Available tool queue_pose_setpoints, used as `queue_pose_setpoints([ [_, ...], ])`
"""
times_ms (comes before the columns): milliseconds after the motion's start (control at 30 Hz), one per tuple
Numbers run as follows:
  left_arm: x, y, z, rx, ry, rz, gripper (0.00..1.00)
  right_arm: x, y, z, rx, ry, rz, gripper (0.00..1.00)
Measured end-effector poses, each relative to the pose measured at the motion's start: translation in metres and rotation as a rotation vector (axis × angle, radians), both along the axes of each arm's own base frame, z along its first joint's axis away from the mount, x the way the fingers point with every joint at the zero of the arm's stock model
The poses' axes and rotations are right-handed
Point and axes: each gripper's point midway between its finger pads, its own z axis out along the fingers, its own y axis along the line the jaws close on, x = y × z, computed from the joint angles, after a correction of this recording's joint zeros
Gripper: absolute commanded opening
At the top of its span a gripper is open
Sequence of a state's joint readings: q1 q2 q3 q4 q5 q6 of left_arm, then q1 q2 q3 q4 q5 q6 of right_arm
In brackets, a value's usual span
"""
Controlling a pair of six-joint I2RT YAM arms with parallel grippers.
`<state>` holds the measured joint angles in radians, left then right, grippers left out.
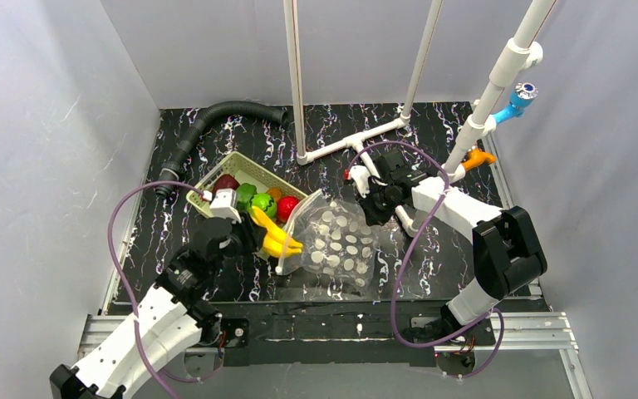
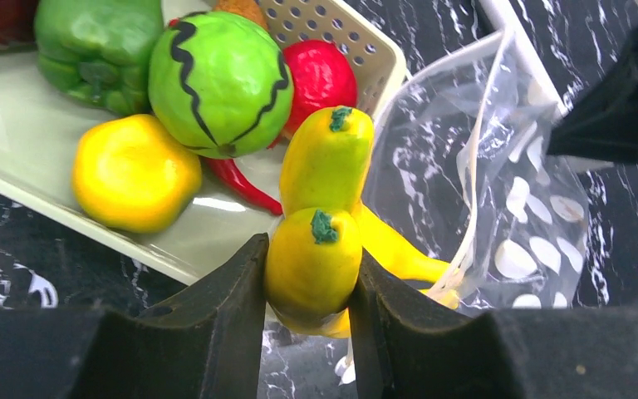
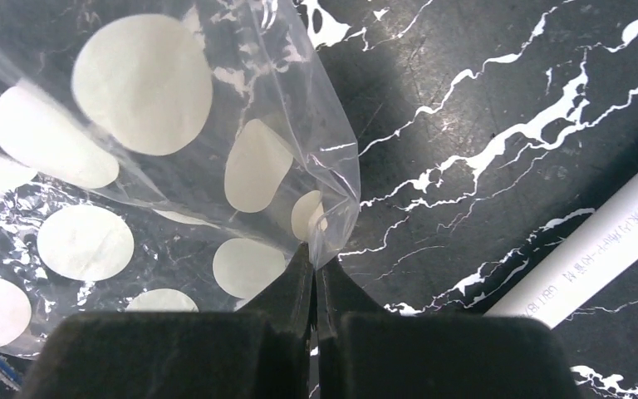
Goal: Open the zip-top bag and remove the fake food
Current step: Pick up the fake fruit from the zipper food storage bag, then place the fake fruit in the bin.
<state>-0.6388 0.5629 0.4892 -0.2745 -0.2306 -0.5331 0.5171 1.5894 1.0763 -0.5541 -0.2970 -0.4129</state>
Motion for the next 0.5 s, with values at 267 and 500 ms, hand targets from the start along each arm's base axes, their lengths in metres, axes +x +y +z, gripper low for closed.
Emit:
queue_pose_setpoints([
  [267, 0.038, 0.031, 0.01, -0.034, 0.045, 0.123, 0.0, 0.004, -0.004, -0.001, -0.023, -0.017, -0.021, 0.01],
  [500, 0.057, 0.048, 0.012, -0.119, 0.11, 0.156, 0.0, 0.004, -0.005, -0.003, -0.026, -0.015, -0.024, 0.01],
])
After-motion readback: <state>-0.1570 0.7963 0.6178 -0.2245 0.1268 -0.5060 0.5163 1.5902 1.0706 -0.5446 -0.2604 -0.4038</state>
